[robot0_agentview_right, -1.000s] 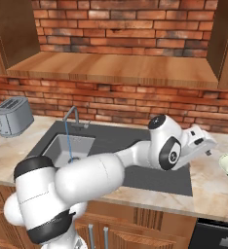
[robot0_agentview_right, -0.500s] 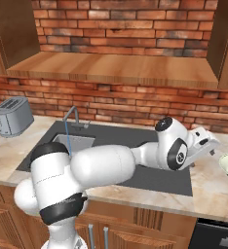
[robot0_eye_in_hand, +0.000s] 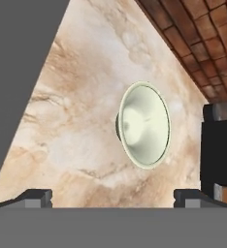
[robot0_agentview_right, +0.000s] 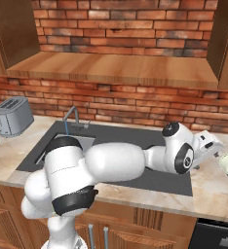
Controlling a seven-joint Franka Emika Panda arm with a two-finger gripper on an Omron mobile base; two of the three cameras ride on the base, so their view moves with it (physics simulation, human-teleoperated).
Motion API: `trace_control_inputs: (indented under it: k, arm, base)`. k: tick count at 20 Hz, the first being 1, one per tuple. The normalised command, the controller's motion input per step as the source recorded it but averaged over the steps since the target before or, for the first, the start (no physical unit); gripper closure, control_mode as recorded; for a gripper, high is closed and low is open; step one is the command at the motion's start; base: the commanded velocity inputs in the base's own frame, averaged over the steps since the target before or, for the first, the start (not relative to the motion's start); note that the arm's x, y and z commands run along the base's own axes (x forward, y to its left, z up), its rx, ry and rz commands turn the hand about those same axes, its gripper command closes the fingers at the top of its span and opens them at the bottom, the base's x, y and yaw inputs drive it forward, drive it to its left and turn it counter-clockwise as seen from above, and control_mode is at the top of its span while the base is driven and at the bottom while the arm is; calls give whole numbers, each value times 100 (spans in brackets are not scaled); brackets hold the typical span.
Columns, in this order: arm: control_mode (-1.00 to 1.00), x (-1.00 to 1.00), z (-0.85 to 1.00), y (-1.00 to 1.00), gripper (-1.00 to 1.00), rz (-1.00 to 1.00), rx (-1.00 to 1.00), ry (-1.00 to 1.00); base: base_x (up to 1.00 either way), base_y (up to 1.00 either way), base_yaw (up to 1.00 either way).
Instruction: Rinse each bowl for a few seconds and place them down in the sink or on the counter.
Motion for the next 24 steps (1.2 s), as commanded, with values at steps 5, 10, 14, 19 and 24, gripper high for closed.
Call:
trace_control_inputs:
  k: [5,10,14,19,24]
  arm:
    - [-100,13,-18,-17,-100,3,0,-1]
    - [-100,15,-14,-14,-100,2,0,-1]
    - [-100,20,-10,-11,-100,0,0,0]
    - [-100,18,-10,-17,-100,0,0,0]
    - [-100,17,-10,-25,-100,0,0,1]
  base:
    - [0,0,0]
    - [0,0,0]
    - [0,0,0]
    - [0,0,0]
    - [0,0,0]
